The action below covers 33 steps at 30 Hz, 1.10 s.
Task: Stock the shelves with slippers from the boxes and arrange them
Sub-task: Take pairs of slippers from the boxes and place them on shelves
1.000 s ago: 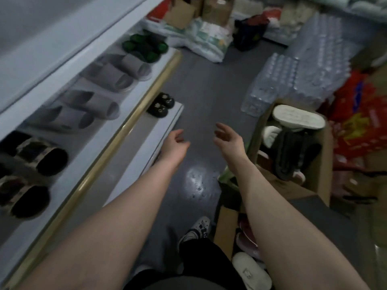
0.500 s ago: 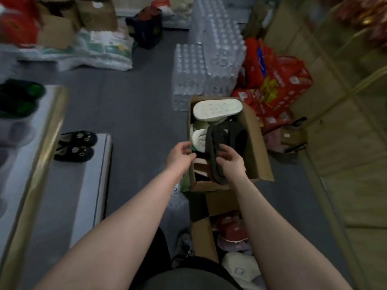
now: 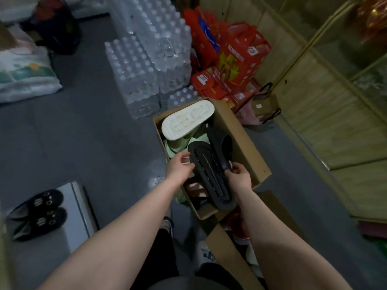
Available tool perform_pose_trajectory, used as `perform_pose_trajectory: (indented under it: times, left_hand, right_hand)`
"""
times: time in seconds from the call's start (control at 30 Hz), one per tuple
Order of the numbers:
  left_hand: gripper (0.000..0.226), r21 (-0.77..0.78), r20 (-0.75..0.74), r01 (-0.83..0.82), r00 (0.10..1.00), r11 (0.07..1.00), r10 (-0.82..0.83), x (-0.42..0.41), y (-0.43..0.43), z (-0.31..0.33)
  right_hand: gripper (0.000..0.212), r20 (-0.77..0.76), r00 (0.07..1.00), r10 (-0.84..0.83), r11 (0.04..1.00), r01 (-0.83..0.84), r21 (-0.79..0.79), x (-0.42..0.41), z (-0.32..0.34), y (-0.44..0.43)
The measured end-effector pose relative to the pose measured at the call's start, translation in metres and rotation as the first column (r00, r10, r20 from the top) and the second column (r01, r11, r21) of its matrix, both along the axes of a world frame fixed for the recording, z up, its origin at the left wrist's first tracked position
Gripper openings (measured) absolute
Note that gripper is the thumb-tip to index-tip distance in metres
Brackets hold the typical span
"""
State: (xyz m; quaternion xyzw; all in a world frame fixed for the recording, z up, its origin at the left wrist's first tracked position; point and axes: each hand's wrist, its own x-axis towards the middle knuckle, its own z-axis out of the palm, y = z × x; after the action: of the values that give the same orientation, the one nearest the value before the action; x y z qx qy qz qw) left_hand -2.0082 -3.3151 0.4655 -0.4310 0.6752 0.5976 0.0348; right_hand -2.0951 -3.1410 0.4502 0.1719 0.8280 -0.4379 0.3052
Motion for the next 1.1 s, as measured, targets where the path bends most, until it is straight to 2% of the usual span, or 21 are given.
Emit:
perform_pose_trajectory:
  times: [0.17, 0.3, 0.4, 0.47, 0.57, 0.67, 0.73, 0.83, 0.9, 1.0, 1.1]
  left_hand:
    - [0.042, 0.029, 0.052, 0.108, 0.993, 0.994, -0.109, -0.021, -0.034, -0.017]
    - [0.042, 0.054, 0.088, 0.158, 0.983, 0.986, -0.162, -0.029, -0.049, -0.033]
    - [0.041, 0.073, 0.102, 0.17, 0.979, 0.983, -0.177, -0.032, -0.056, -0.043]
    - [0.04, 0.071, 0.113, 0.177, 0.976, 0.982, -0.184, -0.035, -0.058, -0.045]
    - [0.041, 0.086, 0.113, 0.159, 0.979, 0.983, -0.169, -0.037, -0.058, -0.045]
    - [0.047, 0.119, 0.096, 0.108, 0.988, 0.987, -0.119, -0.04, -0.052, -0.037]
    - [0.055, 0.129, 0.073, 0.044, 0.996, 0.991, -0.054, -0.044, -0.047, -0.028]
    - [0.064, 0.058, 0.082, -0.052, 0.996, 0.997, 0.047, -0.047, -0.045, -0.017]
    - [0.067, 0.009, 0.095, -0.092, 0.991, 0.996, 0.09, -0.048, -0.048, -0.014]
    - [0.064, -0.023, 0.098, -0.127, 0.987, 0.992, 0.129, -0.045, -0.056, -0.012]
    - [0.051, 0.016, 0.122, -0.145, 0.982, 0.989, 0.142, -0.031, -0.063, -0.015]
  right_hand:
    - [0.042, 0.043, 0.991, -0.125, 0.989, 0.121, 0.087, -0.018, -0.023, -0.021]
    - [0.038, 0.147, 0.954, -0.262, 0.958, 0.238, 0.163, -0.037, -0.056, -0.028]
    - [0.028, 0.207, 0.904, -0.375, 0.927, 0.356, 0.121, -0.046, -0.062, -0.031]
    - [0.026, 0.273, 0.859, -0.434, 0.896, 0.443, 0.032, -0.051, -0.061, -0.03]
    - [0.045, 0.391, 0.704, -0.594, 0.753, 0.657, -0.039, -0.055, -0.056, -0.024]
    - [0.064, 0.4, 0.645, -0.651, 0.649, 0.746, -0.146, -0.055, -0.046, -0.019]
    - [0.061, 0.411, 0.649, -0.641, 0.633, 0.749, -0.195, -0.053, -0.023, -0.017]
    - [0.029, 0.424, 0.719, -0.551, 0.702, 0.674, -0.231, -0.046, 0.017, -0.007]
    - [0.021, 0.409, 0.781, -0.472, 0.781, 0.585, -0.216, -0.043, 0.033, 0.003]
    - [0.047, 0.342, 0.9, -0.271, 0.895, 0.366, -0.254, -0.042, 0.043, 0.01]
    - [0.058, 0.307, 0.936, -0.17, 0.932, 0.255, -0.259, -0.044, 0.043, 0.008]
